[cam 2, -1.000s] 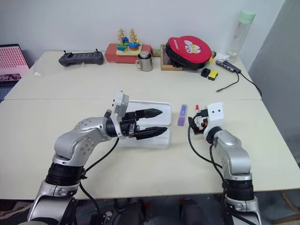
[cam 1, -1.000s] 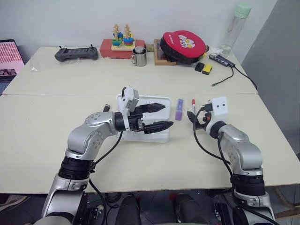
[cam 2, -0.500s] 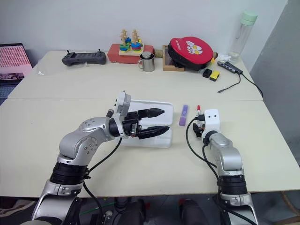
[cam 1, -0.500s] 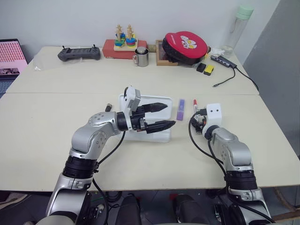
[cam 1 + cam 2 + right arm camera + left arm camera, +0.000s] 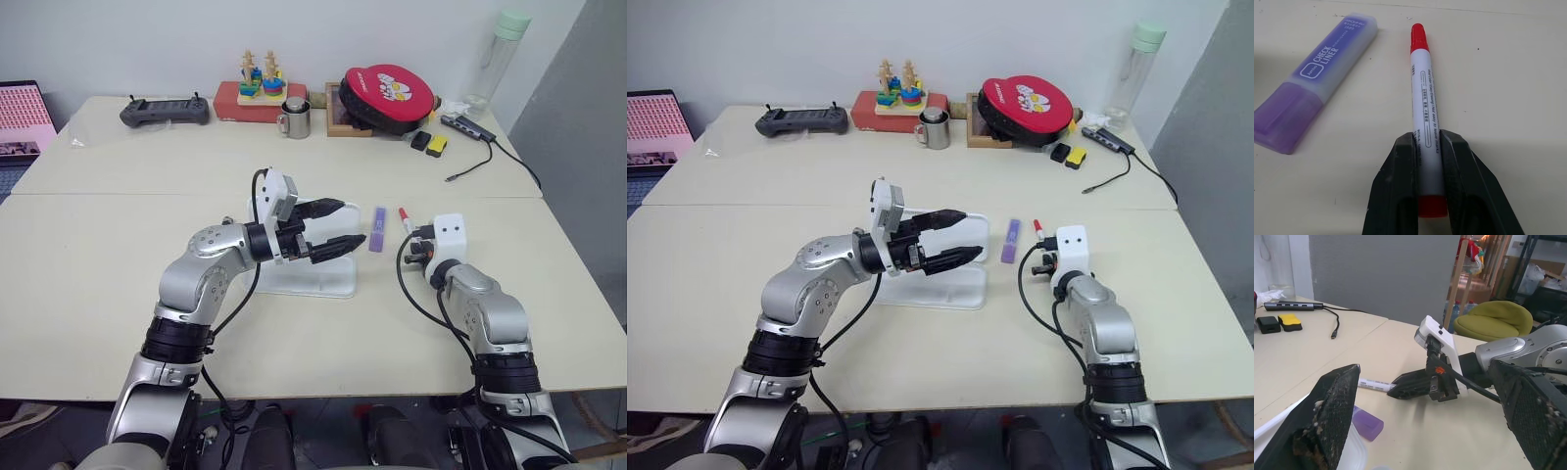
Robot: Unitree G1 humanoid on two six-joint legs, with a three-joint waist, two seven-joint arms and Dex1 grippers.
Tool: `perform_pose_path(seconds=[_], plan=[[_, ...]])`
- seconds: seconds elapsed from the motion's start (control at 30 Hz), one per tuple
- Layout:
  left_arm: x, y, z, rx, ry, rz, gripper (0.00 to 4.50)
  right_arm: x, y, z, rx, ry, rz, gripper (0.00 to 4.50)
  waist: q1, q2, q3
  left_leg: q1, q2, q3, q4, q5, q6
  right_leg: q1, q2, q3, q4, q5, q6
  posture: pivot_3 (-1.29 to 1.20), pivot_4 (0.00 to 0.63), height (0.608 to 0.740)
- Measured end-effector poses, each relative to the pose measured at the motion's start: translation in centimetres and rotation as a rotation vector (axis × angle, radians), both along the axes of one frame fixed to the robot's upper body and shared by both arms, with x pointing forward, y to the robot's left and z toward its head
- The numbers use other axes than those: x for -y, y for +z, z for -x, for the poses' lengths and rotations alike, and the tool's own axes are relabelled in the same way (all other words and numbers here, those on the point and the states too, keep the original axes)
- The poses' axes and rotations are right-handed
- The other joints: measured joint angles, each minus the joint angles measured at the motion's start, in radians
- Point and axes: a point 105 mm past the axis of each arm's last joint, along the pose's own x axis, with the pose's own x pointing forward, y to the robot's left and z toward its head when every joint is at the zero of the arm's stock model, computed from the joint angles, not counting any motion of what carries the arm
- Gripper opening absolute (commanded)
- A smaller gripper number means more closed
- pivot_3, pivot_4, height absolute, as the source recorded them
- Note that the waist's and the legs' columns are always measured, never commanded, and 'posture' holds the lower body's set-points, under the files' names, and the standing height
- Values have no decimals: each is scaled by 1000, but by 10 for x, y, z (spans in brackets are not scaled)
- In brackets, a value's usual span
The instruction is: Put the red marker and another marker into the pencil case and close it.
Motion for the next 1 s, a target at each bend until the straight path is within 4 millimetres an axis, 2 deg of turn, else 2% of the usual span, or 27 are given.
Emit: perform_pose_path(seconds=[0.1,0.13,0.17,0.2,0.27,0.3,0.33,0.4,0.5,0.57,0.63,0.73,0.9,0.97,1.0], plan=[[-8,-5,4,-32,12,12,4500,-6,22,2,89,88,-28,355,-2,1,0,-1,0,0,-1,0,0,-1,0,0,0,0,0,0,150,740],[-21,-2,8,-64,26,46,4500,-20,45,7,176,218,-34,355,-9,1,1,-1,1,0,-1,0,0,-2,0,0,0,-1,0,0,150,740],[-32,-1,9,-76,47,49,4500,-29,58,13,228,299,-28,355,-16,1,1,-1,1,0,-2,0,0,-2,1,1,0,-1,0,0,150,740],[-51,1,9,-72,95,29,4500,-47,78,23,297,438,-28,355,-24,1,1,0,1,-1,-2,0,0,-2,1,0,1,-3,1,0,150,740],[-73,-4,11,-71,151,-30,4500,-68,95,37,346,608,-43,355,-30,1,1,1,2,-1,-3,0,0,-2,2,0,1,-3,1,0,150,740],[-89,-16,15,-91,189,-90,4500,-82,99,45,345,715,-28,355,-35,2,1,2,1,-1,-3,0,0,-1,2,1,1,-3,1,0,150,740],[-111,-35,22,-144,243,-156,4500,-94,98,49,318,826,27,355,-39,2,1,1,1,0,-3,0,0,-1,1,1,0,-3,1,0,150,740],[-136,-58,32,-226,315,-201,4500,-105,87,49,256,919,96,355,-32,1,2,1,2,0,-2,0,0,-2,0,0,0,-4,0,0,150,740],[-153,-61,39,-231,373,-204,4500,-129,67,50,172,1058,140,355,-11,0,3,0,2,0,-2,0,0,-3,0,-2,0,-6,-3,0,150,740],[-156,-59,42,-216,384,-212,4500,-141,57,54,141,1134,162,355,0,0,3,0,1,0,-1,0,0,-3,-1,-1,0,-6,-3,0,150,740],[-159,-57,45,-200,410,-210,4500,-147,49,44,118,1162,198,355,3,0,3,0,1,2,-1,0,0,-3,-1,0,-1,-5,-3,0,150,740],[-155,-49,49,-168,425,-197,4500,-141,46,23,100,1152,251,355,8,-1,3,0,1,3,-1,0,0,-3,-1,0,0,-4,0,0,150,740],[-150,-49,52,-167,439,-191,4500,-138,33,18,60,1184,272,355,5,0,3,0,2,2,-3,0,0,-4,0,0,0,-2,-4,0,150,740],[-146,-47,53,-161,437,-184,4500,-139,28,20,40,1214,275,1064,4,0,3,-1,2,2,-3,0,0,-4,0,0,0,-2,-4,0,150,740],[-145,-47,53,-159,437,-183,4500,-140,28,21,37,1222,271,1177,4,0,3,-1,2,2,-3,0,0,-4,0,0,0,-2,-4,0,150,740]])
